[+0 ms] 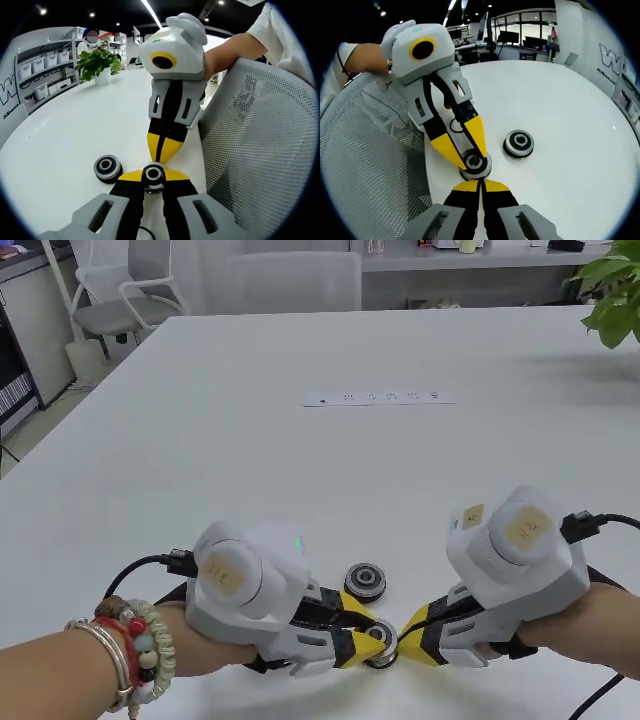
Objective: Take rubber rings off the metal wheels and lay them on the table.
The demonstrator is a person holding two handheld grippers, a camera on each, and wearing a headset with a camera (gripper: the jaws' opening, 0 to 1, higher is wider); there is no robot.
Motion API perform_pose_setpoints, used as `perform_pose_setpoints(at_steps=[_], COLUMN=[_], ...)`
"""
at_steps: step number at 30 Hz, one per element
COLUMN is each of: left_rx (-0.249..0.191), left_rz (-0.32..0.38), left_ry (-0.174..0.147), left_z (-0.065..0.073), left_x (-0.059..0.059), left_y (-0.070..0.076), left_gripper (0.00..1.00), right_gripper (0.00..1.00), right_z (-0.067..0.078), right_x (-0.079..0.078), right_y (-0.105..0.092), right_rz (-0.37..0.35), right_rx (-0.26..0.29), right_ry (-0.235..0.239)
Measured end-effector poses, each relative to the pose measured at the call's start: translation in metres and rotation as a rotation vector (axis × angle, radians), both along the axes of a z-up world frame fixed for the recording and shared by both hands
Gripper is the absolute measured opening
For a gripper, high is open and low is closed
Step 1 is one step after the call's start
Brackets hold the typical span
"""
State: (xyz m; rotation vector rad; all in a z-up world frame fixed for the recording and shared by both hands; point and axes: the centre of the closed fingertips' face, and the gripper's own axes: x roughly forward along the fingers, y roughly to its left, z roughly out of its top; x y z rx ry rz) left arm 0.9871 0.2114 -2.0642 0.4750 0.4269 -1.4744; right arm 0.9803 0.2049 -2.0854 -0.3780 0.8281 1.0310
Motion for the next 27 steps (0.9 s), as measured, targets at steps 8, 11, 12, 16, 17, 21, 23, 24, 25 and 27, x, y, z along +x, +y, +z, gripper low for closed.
perform_pose_setpoints(at_steps=[8, 11, 12, 16, 17, 21, 23, 24, 25, 27], left_rx=[0.004, 0.005, 0.005, 0.006, 0.005, 0.009, 0.011, 0.013, 0.013, 0.013], left_rz=[-0.004, -0.006, -0.007, -0.009, -0.010, -0.013, -0.014, -0.014, -0.015, -0.015], left_ry=[-0.006, -0.009, -0.009, -0.010, -0.011, -0.014, -0.017, -0.018, -0.018, -0.018], left_z=[0.000, 0.000, 0.000, 0.000, 0.000, 0.000, 0.000, 0.000, 0.000, 0.000], left_x=[0.000, 0.000, 0.000, 0.000, 0.000, 0.000, 0.000, 0.000, 0.000, 0.000], left_y=[0.000, 0.000, 0.000, 0.000, 0.000, 0.000, 0.000, 0.000, 0.000, 0.000], left_gripper=[0.08, 0.08, 0.08, 0.09, 0.09, 0.08, 0.08, 0.08, 0.08, 0.09], right_gripper=[0.00, 0.00, 0.00, 0.00, 0.00, 0.00, 0.00, 0.00, 0.00, 0.00], right_z=[0.003, 0.004, 0.006, 0.013, 0.013, 0.015, 0.015, 0.016, 0.016, 0.017], right_x=[0.002, 0.001, 0.002, 0.004, 0.004, 0.003, 0.002, 0.002, 0.002, 0.002], right_y=[-0.004, -0.004, -0.004, -0.003, -0.003, 0.000, 0.001, 0.001, 0.002, 0.002], right_rz=[-0.110, -0.152, -0.159, -0.210, -0.203, -0.227, -0.230, -0.236, -0.238, -0.236], right_rx=[0.055, 0.079, 0.092, 0.159, 0.160, 0.183, 0.181, 0.183, 0.185, 0.184], right_ry=[0.095, 0.139, 0.143, 0.187, 0.182, 0.204, 0.204, 0.206, 0.208, 0.205])
